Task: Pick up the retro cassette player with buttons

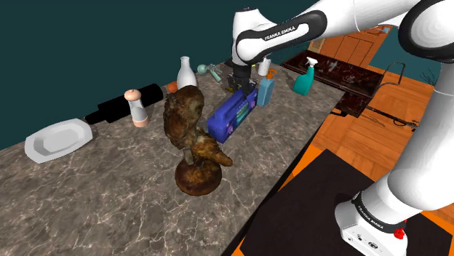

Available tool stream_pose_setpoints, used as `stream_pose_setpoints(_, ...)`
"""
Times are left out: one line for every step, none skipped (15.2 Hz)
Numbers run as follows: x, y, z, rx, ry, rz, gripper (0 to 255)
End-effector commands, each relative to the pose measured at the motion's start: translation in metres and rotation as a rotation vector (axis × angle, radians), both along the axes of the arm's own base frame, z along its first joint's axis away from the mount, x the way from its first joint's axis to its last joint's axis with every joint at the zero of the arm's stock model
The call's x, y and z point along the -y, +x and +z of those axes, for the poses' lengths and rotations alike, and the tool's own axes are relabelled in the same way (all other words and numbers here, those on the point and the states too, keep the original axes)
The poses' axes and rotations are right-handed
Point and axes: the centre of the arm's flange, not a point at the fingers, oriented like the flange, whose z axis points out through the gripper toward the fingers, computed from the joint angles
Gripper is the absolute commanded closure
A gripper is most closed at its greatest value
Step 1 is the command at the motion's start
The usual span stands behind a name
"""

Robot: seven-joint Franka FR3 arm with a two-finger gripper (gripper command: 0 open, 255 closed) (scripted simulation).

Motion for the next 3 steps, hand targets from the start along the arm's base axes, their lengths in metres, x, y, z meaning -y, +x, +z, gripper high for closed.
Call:
stream_pose_setpoints(0.0001, 0.0011, 0.0129, 0.004, 0.000, 0.000, 255)
stream_pose_setpoints(0.0001, 0.0010, 0.0137, 0.004, 0.000, 0.000, 255)
stream_pose_setpoints(0.0001, 0.0011, 0.0137, 0.004, 0.000, 0.000, 255)
